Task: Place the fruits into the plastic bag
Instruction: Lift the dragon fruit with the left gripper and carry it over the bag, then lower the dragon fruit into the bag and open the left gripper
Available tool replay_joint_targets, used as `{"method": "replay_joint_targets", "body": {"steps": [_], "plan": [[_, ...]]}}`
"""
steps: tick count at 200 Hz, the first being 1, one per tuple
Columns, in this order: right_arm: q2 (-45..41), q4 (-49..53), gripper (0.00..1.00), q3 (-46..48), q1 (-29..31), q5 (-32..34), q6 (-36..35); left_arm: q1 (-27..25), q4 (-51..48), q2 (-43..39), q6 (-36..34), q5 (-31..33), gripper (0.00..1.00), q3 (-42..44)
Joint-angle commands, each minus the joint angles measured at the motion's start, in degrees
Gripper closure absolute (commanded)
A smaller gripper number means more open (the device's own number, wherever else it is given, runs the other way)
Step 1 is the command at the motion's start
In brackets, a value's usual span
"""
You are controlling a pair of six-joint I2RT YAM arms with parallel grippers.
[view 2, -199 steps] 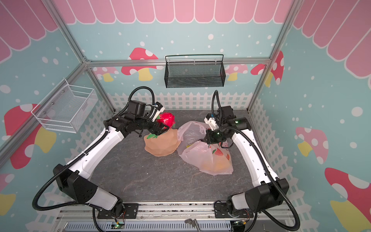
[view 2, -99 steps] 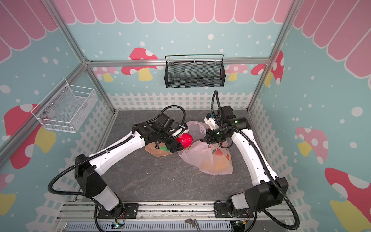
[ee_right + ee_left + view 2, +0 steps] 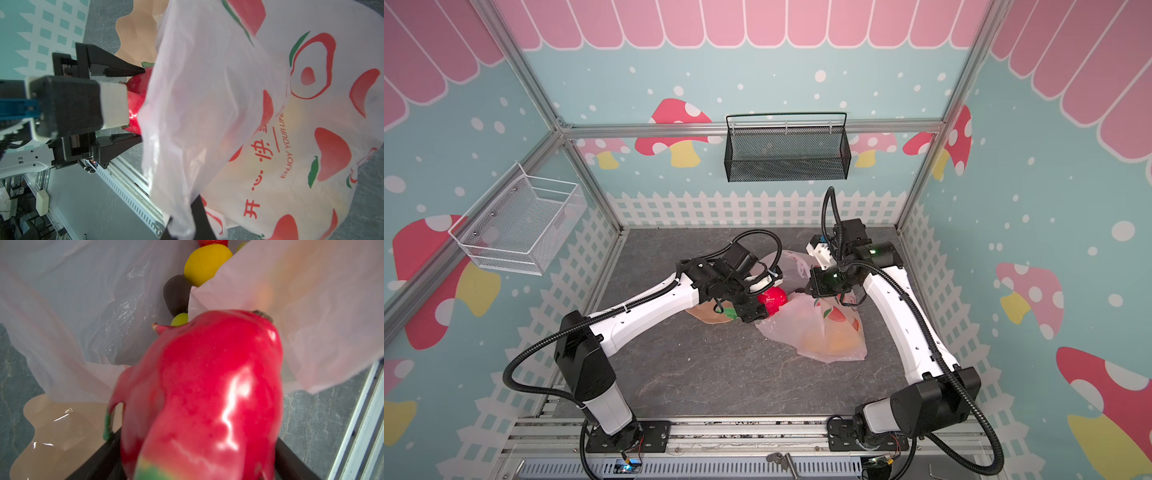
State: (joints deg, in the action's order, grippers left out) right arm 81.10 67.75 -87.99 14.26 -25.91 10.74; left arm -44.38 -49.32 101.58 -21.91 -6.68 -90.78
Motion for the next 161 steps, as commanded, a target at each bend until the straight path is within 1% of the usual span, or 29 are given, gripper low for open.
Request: {"method": "replay_joint_targets", "body": {"steps": [1,49,119,120,124,161], "plan": [[-0.4,1.1,1.00,-1.0,0.1,-0.1,-1.1,-0.4,0.9,1.6,-1.4,1.9,0.69,-2.3],[-1.1,1.2,1.00,-0.6,0.1,-0.2,-1.0,0.4,3.4,4.6,-1.5,2.2,0.70,-5.4],[-2.3,1.3,1.00,0.4,0.1,-0.6,-1.0,3.5,3.8,8.4,-1.5,-2.0,0.70,-10.8],[-2.4,1.3,1.00,0.4,0.1,-0.6,-1.0,3.5,3.7,8.5,0.4,-2.0,0.70,-10.9],[-2.4,1.3,1.00,0.4,0.0,-0.7,-1.0,3.8,3.8,8.9,1.1,-2.2,0.70,-11.4],[-2.5,1.3,1.00,0.5,0.1,-0.9,-1.0,4.1,3.7,12.2,2.9,-5.0,0.70,-15.8]]}}
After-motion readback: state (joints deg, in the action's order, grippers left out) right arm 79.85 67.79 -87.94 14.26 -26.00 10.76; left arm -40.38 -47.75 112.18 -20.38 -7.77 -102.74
